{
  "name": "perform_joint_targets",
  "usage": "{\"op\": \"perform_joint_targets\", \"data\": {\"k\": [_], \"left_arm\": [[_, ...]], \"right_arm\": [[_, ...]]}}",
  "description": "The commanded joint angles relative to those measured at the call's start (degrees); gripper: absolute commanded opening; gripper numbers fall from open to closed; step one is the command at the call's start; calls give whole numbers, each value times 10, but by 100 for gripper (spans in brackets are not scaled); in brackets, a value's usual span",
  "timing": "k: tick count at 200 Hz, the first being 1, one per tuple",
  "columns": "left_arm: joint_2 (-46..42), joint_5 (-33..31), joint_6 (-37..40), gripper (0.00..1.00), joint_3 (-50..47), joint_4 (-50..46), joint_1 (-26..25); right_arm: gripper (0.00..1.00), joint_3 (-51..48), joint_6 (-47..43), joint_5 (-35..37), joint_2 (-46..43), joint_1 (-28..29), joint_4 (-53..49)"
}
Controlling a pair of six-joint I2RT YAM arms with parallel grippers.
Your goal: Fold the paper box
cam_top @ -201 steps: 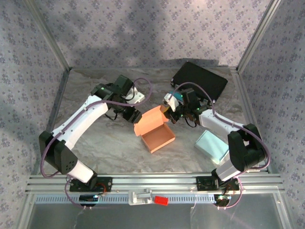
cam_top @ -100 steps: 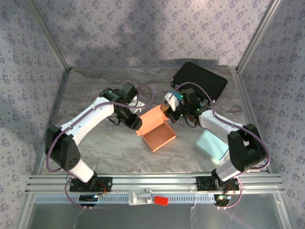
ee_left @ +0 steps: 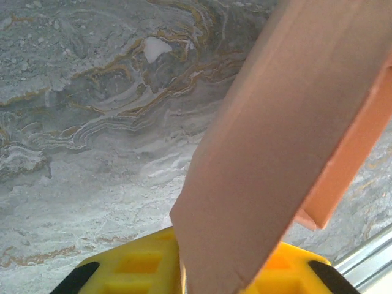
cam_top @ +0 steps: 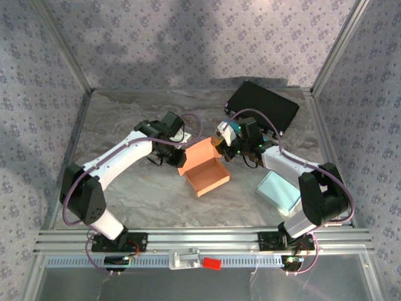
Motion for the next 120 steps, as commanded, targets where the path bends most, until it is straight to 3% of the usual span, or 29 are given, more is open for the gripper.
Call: {"op": "perform_joint_targets", "data": {"k": [1, 67, 88, 120], "left_arm": [[8, -19, -15, 19, -6, 21, -2], [14, -66, -22, 22, -13, 23, -10], [9, -81, -27, 27, -18, 29, -10], [6, -70, -21, 26, -21, 48, -7]], "right_arm": [[0, -13, 20, 19, -12, 1, 7], [0, -43, 64, 53, -37, 5, 51], [0, -45, 66, 53, -41, 4, 52], [0, -45, 67, 52, -43, 6, 49]]}}
